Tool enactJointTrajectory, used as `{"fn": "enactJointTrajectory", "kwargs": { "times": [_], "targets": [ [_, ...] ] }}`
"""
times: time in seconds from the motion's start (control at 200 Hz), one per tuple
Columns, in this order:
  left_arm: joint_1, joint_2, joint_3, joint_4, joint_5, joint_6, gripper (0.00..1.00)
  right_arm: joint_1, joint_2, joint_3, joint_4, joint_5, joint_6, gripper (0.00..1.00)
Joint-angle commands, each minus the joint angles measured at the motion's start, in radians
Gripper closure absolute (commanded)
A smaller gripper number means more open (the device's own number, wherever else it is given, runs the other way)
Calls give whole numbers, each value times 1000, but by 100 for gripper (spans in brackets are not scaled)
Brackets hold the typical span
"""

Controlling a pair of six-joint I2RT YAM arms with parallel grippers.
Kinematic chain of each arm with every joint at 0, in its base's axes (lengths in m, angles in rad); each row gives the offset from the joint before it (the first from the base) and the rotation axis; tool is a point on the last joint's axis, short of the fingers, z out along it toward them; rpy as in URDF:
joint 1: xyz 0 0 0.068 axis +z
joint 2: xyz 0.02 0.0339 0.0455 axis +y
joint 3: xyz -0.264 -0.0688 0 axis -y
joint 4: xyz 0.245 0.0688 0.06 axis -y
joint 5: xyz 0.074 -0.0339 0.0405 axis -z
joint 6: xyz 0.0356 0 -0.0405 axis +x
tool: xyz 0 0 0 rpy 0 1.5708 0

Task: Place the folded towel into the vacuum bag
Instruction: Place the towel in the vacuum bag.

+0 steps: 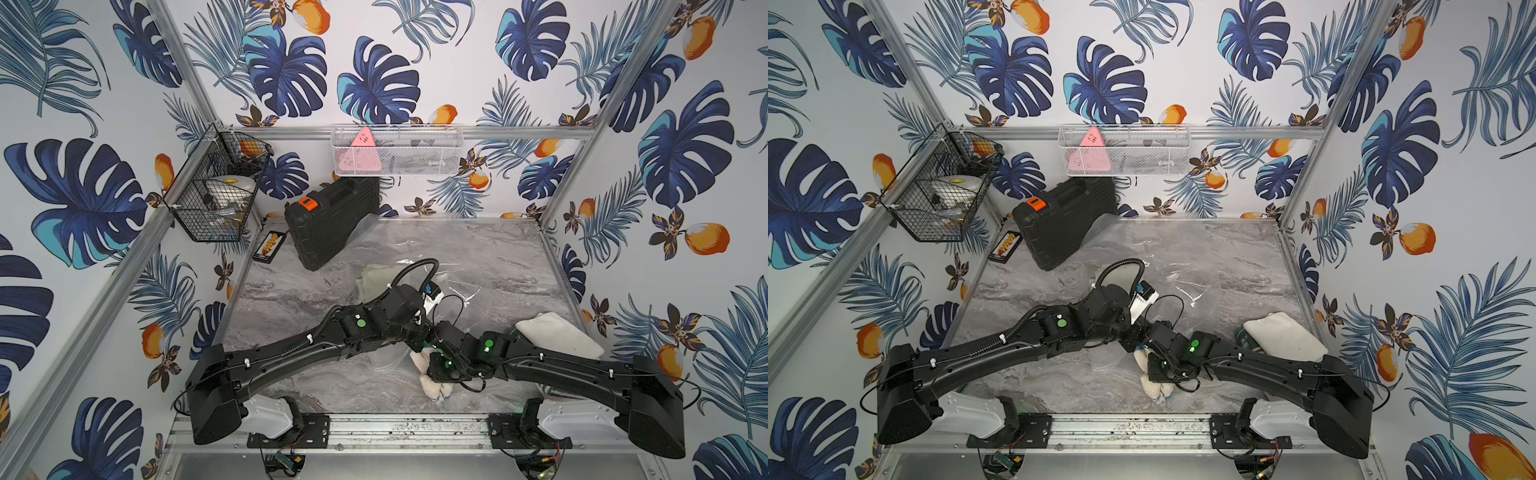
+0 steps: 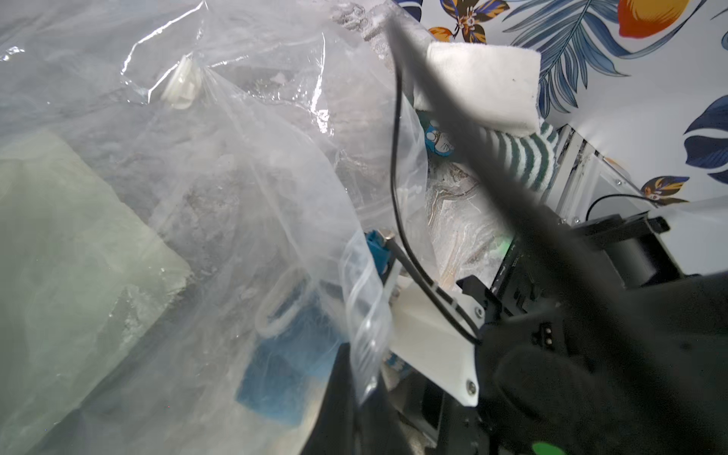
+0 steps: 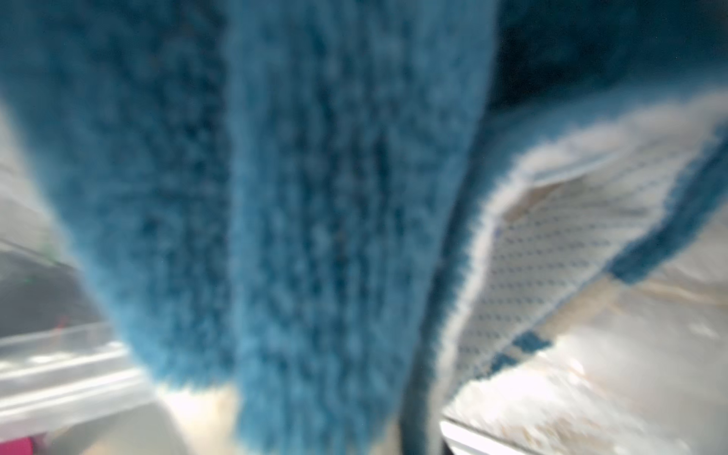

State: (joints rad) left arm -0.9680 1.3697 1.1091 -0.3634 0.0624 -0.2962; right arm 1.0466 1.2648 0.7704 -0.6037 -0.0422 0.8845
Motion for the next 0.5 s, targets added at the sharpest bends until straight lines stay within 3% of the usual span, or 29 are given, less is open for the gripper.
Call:
{"fn": "enactJointTrajectory", "kwargs": {
  "times": [0.0,0.04,0.07,0.115,0.245,0.33,0.495],
  "targets": [
    [-3,-11,-19,67,38,-32,100,-16,45,19,220,-58,-72,88],
    [-3,-11,-23,66,33,-32,100,-35,71,6,283,-103,-77,83],
    [-3,-14,-28,66,26,-32,100,-56,92,-8,328,-149,-80,74],
    [-3,-16,-42,69,18,-32,100,-95,127,-29,378,-249,-82,51],
    [-3,-23,-72,67,7,-34,100,-152,72,-113,413,-374,-79,21],
    [-5,-36,-90,71,5,-41,100,-205,-38,-178,367,-426,-64,13],
    [-5,-58,-110,75,5,-53,100,-290,-253,-289,243,-462,1,10]
  ]
}}
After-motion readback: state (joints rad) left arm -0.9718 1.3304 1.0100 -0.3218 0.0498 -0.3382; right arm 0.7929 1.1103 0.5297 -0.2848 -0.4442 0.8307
